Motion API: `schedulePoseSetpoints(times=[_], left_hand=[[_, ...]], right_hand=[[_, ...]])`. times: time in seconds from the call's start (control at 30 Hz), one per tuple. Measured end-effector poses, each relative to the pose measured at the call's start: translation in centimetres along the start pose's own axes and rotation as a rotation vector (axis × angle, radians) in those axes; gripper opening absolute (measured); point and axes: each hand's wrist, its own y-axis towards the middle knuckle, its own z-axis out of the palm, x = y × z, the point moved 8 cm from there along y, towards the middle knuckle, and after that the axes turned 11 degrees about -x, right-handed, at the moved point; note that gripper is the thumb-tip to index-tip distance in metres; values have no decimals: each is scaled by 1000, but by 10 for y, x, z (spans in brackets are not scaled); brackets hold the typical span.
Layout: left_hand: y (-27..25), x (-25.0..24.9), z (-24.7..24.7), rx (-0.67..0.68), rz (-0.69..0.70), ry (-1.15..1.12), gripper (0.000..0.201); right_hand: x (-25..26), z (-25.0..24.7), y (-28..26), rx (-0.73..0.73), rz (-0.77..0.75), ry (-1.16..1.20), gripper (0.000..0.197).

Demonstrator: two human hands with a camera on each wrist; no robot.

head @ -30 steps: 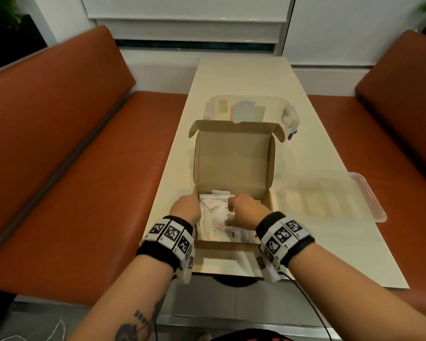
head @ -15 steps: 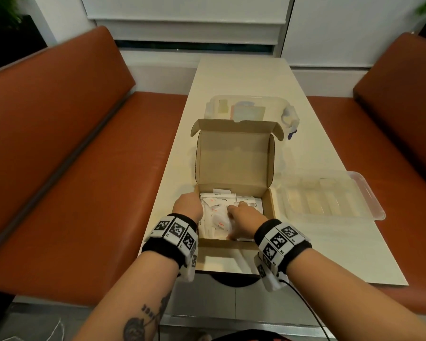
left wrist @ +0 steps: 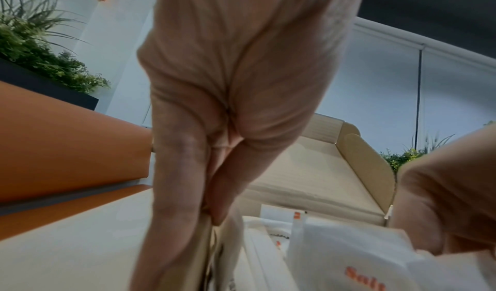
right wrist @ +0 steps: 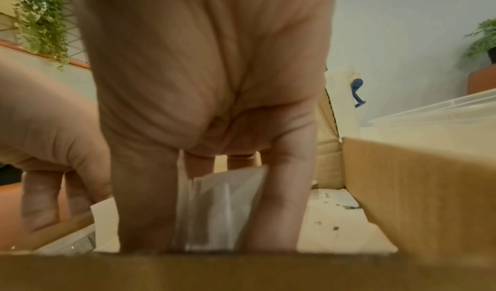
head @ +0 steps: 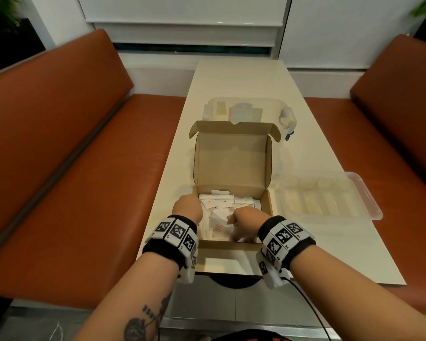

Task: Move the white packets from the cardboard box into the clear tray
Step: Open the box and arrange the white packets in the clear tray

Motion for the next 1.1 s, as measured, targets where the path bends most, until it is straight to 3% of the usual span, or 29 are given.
schedulePoseSetpoints(times=[0.07,0.1,0.13,0.2,0.27,0.37,0.67,0.77,0.87,0.93,1.0,1.1], left_hand=[[0,-1,0,3,4,11,29],[1,-1,0,1,4,13,29],[1,-2,0,0,2,12,28],[0,-2,0,0,0,10,29],[0,-2,-1,0,1,11,29],[-1,-3,-2,4,14,10,28],[-5,0,-3,39,23,-23,27],[-10,-2,-18,-69,-10,-108,27],[-14,-12,-43,-337,9,-379,33],[-15,-16,-52,-434,-1,-635,39],[-13,-21,-45,-365,-67,-919,50],[-14,-41,-20,-42,-207,-1337,59]], right_hand=[[-4,1,2,-17,21,12,17],[-6,3,4,-19,34,0,11],[-4,0,3,-38,38,14,19],[-2,0,2,-32,39,31,12],[-3,1,3,-28,37,56,41],[-7,0,3,-35,56,115,51],[-34,-39,5,-151,116,379,39],[-37,-62,4,-227,88,492,41],[-39,-82,2,-328,76,646,34],[-40,-91,0,-382,69,750,29],[-36,-97,-1,-409,54,827,21],[-28,-96,-1,-396,23,976,9]])
